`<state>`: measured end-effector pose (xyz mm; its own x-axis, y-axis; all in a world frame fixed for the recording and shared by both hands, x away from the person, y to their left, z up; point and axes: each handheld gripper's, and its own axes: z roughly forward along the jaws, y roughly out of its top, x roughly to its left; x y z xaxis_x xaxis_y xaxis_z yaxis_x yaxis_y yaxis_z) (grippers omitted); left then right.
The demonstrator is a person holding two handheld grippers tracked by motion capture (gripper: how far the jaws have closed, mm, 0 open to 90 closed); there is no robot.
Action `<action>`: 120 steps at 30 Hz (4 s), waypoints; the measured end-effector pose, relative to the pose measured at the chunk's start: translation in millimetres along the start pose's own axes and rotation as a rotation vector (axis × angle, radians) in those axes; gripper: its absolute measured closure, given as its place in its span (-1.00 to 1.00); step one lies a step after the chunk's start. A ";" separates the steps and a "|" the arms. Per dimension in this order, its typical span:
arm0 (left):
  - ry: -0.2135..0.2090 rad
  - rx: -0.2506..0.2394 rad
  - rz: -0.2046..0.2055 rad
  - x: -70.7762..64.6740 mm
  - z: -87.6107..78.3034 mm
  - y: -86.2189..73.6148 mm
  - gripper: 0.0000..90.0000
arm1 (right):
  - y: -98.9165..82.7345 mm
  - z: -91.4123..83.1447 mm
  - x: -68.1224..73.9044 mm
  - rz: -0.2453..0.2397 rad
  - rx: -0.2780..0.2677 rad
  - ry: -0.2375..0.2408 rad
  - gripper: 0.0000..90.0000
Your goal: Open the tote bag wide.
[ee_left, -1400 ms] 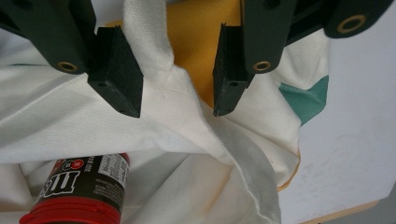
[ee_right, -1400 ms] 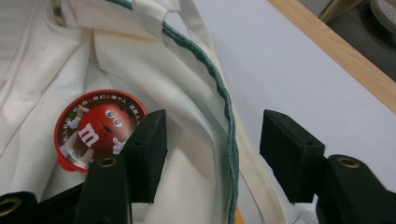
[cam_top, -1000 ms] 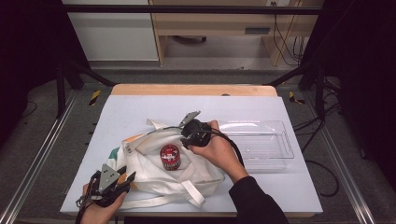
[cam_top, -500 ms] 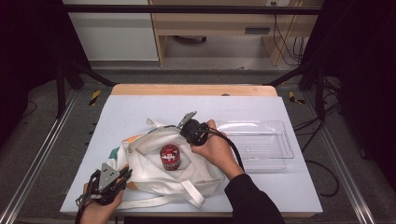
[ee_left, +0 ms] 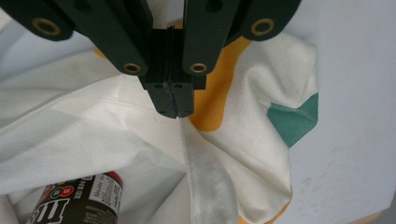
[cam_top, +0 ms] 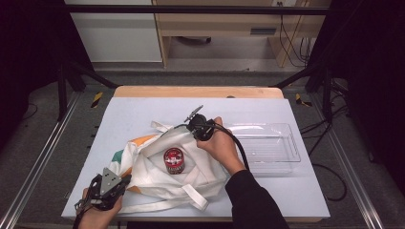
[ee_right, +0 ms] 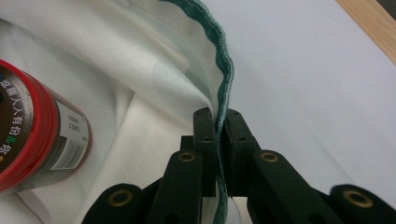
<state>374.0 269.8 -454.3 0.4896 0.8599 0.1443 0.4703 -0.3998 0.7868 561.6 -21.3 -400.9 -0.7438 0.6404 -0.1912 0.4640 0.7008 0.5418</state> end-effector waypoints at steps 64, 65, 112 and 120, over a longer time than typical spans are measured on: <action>0.065 -0.086 -0.058 5.5 0.4 3.7 -0.08 | -0.2 9.4 83.8 -0.060 -0.022 0.243 -0.44; 0.065 -0.086 -0.058 5.4 0.3 3.7 -0.08 | -0.4 9.3 83.7 -0.063 -0.022 0.241 -0.43; 0.091 -0.210 -0.134 13.3 -7.2 7.8 -0.77 | 3.7 -73.1 60.1 -0.101 -0.135 0.260 -0.42; 0.103 -0.230 -0.132 14.4 -5.9 9.8 -0.79 | 6.0 -81.5 46.9 -0.104 -0.155 0.258 -0.42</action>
<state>381.4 280.1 -441.0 0.3526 0.9321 0.0826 0.3398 -0.2098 0.9168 490.3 -12.7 -339.9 -0.8902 0.4529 -0.0487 0.3149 0.6891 0.6526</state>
